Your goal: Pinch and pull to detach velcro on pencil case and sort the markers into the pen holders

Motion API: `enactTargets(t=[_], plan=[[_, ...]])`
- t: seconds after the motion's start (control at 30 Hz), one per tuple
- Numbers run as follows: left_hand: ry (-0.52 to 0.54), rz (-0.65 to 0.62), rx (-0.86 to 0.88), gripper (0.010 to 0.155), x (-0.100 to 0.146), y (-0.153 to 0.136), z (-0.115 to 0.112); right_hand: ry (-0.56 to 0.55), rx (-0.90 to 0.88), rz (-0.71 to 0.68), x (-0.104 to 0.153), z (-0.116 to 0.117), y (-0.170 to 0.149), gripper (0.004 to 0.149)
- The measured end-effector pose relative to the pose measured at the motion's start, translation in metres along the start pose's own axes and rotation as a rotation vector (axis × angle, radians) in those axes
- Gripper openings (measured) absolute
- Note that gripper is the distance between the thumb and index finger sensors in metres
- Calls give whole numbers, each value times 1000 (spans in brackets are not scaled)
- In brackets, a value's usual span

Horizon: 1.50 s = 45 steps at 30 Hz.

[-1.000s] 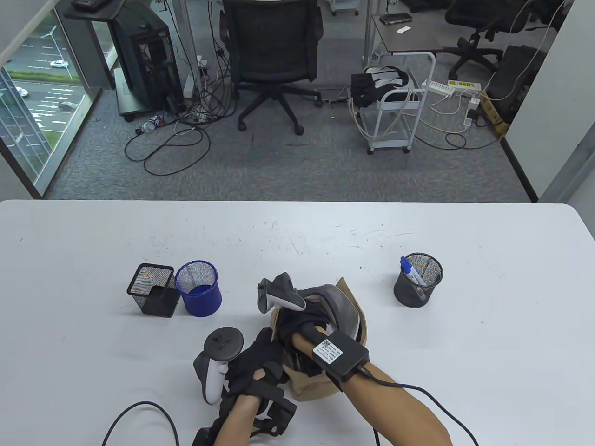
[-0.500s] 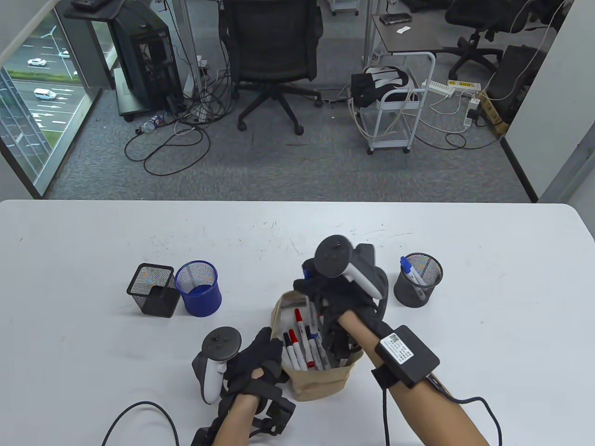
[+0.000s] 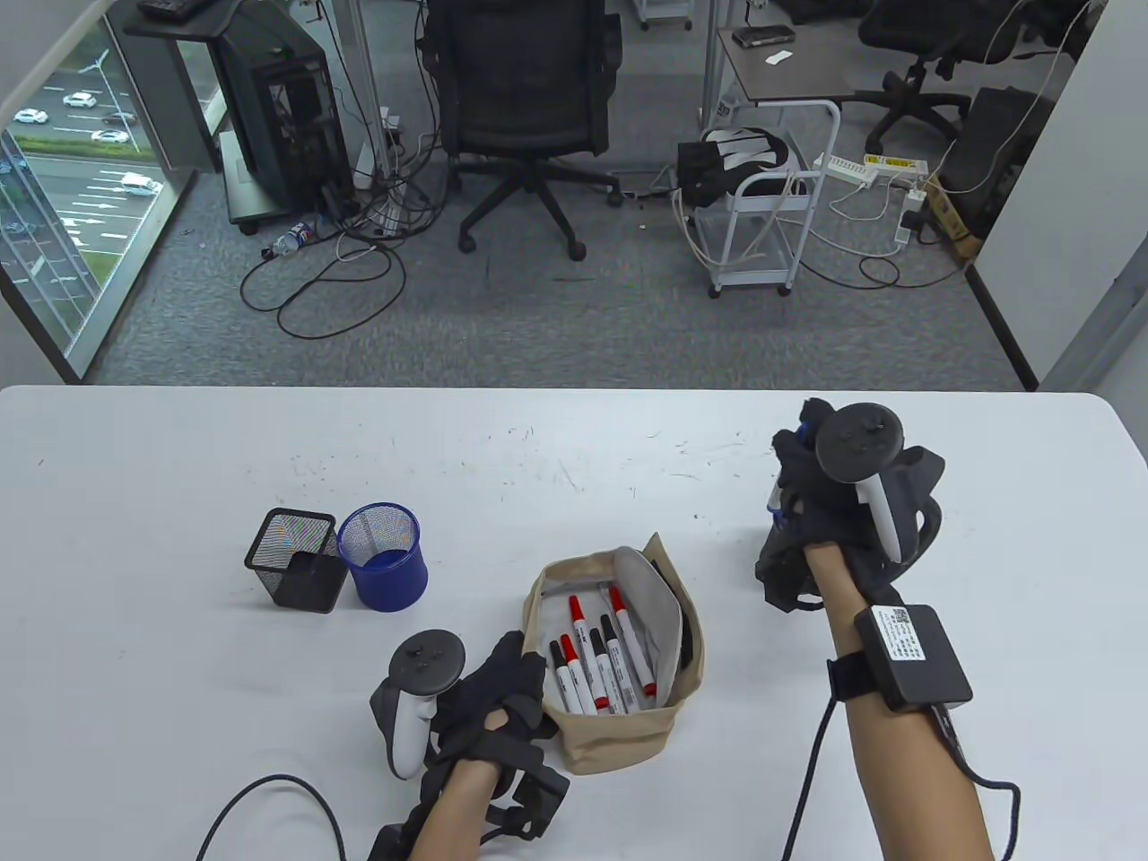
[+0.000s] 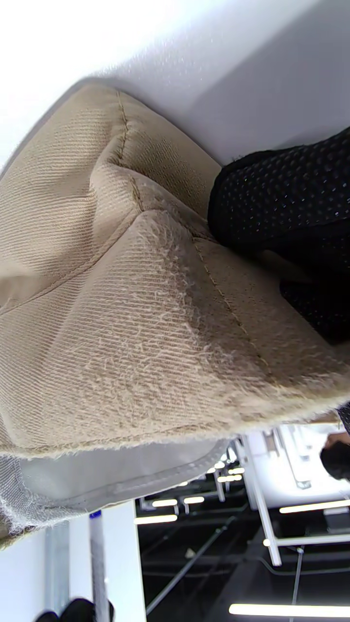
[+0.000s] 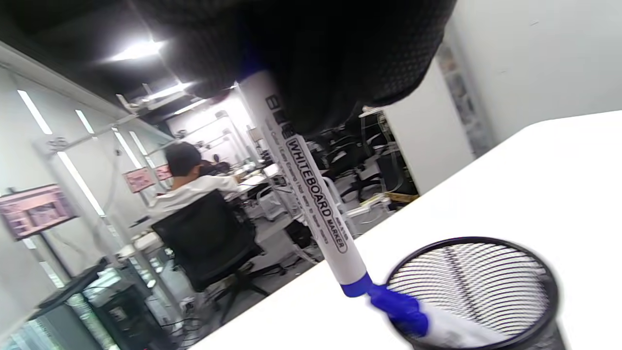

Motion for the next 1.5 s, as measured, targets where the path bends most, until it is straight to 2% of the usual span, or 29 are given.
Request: enactTargets(t=[0.2,0.3,0.37,0.47,0.57,0.67,0.8,0.93,1.07,1.13,1.17,1.27,1.33,1.5], plan=[[2,2,1,69,0,0,0,51,91,101,-18,25,-27,56],[3,2,-4,70,0,0,0,66,69,111,-21,34,-35,58],[4,2,-7,70,0,0,0,84,92,113,-21,34,-36,67],[3,1,-7,69,0,0,0,84,77,59,-15,30,-30,70],[-2,-1,-2,70,-1,0,0,166,50,-32,0,32,-20,70],[-8,1,8,70,-1,-1,1,265,48,-113,19,44,-9,70],[-9,-3,10,70,-1,-1,1,444,77,-230,52,78,6,75],[-12,-5,17,71,-1,-1,1,639,125,-329,81,116,17,91],[2,2,18,74,-1,-1,3,735,139,-345,99,140,18,85],[10,8,13,76,0,-1,3,704,104,-338,103,142,16,74],[22,7,0,76,0,-1,3,652,131,-316,104,142,14,69],[47,10,-9,77,2,0,5,579,172,-309,104,144,10,61],[79,2,-33,78,4,1,6,608,101,-305,102,146,7,58],[165,3,-131,80,7,7,9,601,123,-322,102,144,7,56]])
Point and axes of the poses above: the tracker on the back of each hand, its own y axis roughly to the thumb side, its own x axis roughly from the fingertips to the wrist, z = x × y, the point moved 2 cm from there along -x, roughly from the wrist to the fingertips, and after that the axes turned 7 degrees about x, right-handed, at the moved point
